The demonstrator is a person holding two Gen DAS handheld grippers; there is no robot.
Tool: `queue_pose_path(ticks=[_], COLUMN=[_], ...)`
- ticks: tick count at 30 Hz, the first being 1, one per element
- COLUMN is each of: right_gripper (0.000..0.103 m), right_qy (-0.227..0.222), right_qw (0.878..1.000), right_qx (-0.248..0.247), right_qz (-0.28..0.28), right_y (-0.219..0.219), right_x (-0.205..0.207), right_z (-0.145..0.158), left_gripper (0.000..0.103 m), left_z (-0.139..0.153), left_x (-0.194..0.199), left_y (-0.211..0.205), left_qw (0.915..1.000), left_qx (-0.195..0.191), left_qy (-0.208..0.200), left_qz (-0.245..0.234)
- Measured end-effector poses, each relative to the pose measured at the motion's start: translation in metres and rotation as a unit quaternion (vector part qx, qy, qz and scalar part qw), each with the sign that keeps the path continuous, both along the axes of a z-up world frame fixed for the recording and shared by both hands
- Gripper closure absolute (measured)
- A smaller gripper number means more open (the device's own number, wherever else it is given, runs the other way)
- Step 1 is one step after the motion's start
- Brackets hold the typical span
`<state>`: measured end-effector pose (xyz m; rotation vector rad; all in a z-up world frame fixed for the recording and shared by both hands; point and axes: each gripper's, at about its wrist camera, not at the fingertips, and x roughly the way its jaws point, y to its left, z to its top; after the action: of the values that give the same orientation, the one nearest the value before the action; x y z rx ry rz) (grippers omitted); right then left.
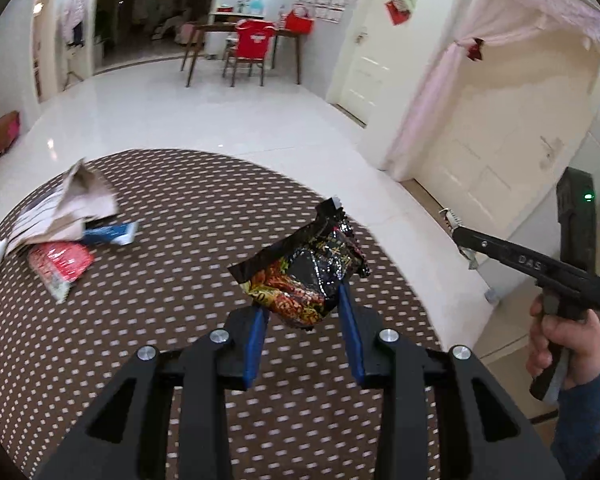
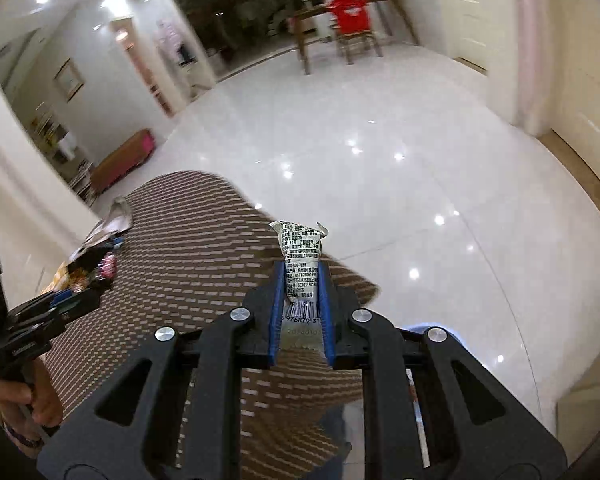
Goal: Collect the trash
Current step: 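Carry the black bag and clear packet to the bucket and release both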
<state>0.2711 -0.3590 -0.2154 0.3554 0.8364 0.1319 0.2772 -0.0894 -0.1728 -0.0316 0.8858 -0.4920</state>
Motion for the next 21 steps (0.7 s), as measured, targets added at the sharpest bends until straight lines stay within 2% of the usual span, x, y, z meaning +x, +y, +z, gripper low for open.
queue_pose_path(ticks=[6, 12, 13, 14, 16, 21], right_gripper=[0.086, 0.083, 0.078, 0.059, 0.034, 0.032], right_qy=[0.061, 0.115, 0.124, 0.128, 0.133, 0.112], right_qw=[0.997, 0.989, 0.987, 0.986, 0.983, 0.981], right_qx=[0.012, 0.034, 0.042, 0.047, 0.048, 0.06], right_qz=[-0.055, -0.085, -0.093, -0.099, -0.12, -0.148], right_y=[-0.049, -0.074, -0.08, -0.085, -0.095, -0.118], right_x=[-0.006, -0.011, -0.012, -0.014, -0.02, -0.035], right_z=[-0.048, -0.099, -0.108, -0.112, -0.118, -0.109], left_gripper=[0.07, 0.07, 0.07, 0.07, 0.07, 0.07], left_z=[0.0, -0.006, -0.007, -0.009, -0.012, -0.026], left_x=[-0.006, -0.008, -0.008, -0.008, -0.01, -0.013], left_y=[-0.04, -0.081, -0.086, -0.093, -0.11, -0.147], left_qw=[0.9992, 0.9971, 0.9967, 0.9961, 0.9945, 0.9888], left_qx=[0.008, 0.022, 0.024, 0.026, 0.031, 0.044], left_qy=[0.001, 0.006, 0.008, 0.01, 0.012, 0.026], left_qz=[-0.038, -0.073, -0.077, -0.084, -0.099, -0.14])
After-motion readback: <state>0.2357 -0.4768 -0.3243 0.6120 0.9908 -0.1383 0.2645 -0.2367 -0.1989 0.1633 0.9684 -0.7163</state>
